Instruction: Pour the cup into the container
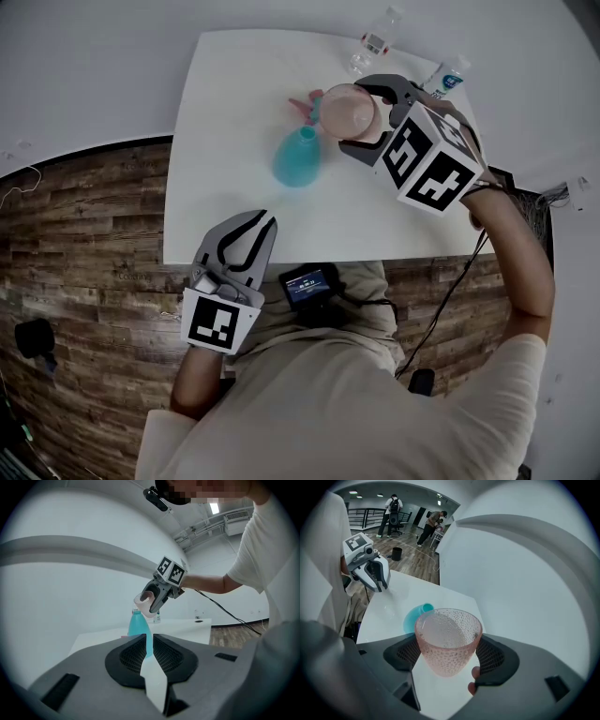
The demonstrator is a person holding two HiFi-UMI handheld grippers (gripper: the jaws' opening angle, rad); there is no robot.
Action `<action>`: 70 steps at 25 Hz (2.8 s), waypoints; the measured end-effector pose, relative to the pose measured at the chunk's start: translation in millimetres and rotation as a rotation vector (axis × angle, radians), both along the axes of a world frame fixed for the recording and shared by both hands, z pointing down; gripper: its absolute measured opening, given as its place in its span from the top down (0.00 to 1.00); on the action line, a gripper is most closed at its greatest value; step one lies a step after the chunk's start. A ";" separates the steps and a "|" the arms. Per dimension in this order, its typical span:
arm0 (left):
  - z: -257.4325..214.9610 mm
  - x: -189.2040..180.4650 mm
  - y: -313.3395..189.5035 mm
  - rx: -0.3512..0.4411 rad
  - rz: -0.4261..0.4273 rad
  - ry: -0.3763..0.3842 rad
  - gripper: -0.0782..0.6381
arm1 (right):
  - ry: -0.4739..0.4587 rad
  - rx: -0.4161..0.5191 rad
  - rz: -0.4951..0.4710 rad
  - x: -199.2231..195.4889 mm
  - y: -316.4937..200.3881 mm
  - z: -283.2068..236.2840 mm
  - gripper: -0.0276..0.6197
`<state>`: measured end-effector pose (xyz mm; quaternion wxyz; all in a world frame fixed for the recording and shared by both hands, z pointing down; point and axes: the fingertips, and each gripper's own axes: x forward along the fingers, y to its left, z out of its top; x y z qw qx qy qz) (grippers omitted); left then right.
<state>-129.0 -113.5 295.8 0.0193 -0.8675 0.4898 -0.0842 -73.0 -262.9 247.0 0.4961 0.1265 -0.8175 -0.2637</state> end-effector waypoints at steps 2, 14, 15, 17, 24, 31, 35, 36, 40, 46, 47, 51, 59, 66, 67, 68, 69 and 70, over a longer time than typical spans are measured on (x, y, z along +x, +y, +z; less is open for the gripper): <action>0.4 0.8 0.5 -0.004 -0.001 0.002 0.84 | 0.015 0.015 -0.002 -0.1 -0.8 -0.3 0.38; 4.0 -2.4 1.6 -0.005 -0.009 0.001 0.84 | 0.080 0.026 -0.010 -4.6 -2.4 2.9 0.38; 4.4 -2.7 1.8 -0.006 -0.009 -0.001 0.84 | 0.085 0.032 -0.012 -4.9 -2.5 2.6 0.38; 4.8 -3.2 2.5 -0.009 -0.009 -0.002 0.84 | 0.095 0.041 -0.016 -5.5 -2.1 2.0 0.38; 4.4 -1.7 3.1 -0.013 -0.012 0.002 0.84 | 0.139 0.055 -0.028 -6.0 -1.3 2.0 0.38; 3.6 -3.3 5.0 -0.009 -0.014 0.001 0.84 | 0.172 0.068 -0.031 -7.4 -0.7 1.7 0.38; 3.3 -3.0 4.3 -0.011 -0.014 0.005 0.84 | 0.188 0.078 -0.032 -7.0 -2.9 2.4 0.38; 3.5 -2.9 4.2 -0.012 -0.014 0.004 0.84 | 0.189 0.080 -0.033 -7.1 -3.5 2.3 0.38; 5.4 -3.2 4.5 -0.013 -0.015 0.005 0.84 | 0.194 0.092 -0.033 -8.2 -3.9 2.0 0.38; 5.1 -3.2 4.9 -0.009 -0.016 0.003 0.84 | 0.200 0.104 -0.036 -8.0 -2.2 -0.7 0.38; 5.0 -3.3 4.9 -0.008 -0.015 0.002 0.84 | 0.203 0.107 -0.035 -8.0 -2.2 -1.0 0.38; 4.5 -2.3 6.1 -0.011 -0.014 0.001 0.84 | 0.215 0.120 -0.034 -6.8 -2.8 -3.0 0.38; 4.1 -2.0 7.8 -0.009 -0.015 0.000 0.84 | 0.229 0.140 -0.028 -4.7 -5.3 -5.6 0.38; 4.1 -0.9 6.8 -0.010 -0.013 0.001 0.84 | 0.240 0.151 -0.026 -2.7 -8.0 -6.1 0.38; 3.7 -0.6 6.7 -0.009 -0.013 0.000 0.84 | 0.241 0.154 -0.027 -2.5 -8.3 -6.8 0.38; 3.4 -0.3 6.6 -0.009 -0.013 -0.001 0.84 | 0.242 0.157 -0.028 -2.3 -8.5 -7.4 0.38; 3.3 -0.1 6.5 -0.009 -0.013 -0.001 0.84 | 0.244 0.160 -0.029 -2.2 -8.5 -7.9 0.38; 3.4 0.1 6.5 -0.009 -0.013 0.000 0.84 | 0.245 0.162 -0.030 -2.3 -8.5 -8.2 0.38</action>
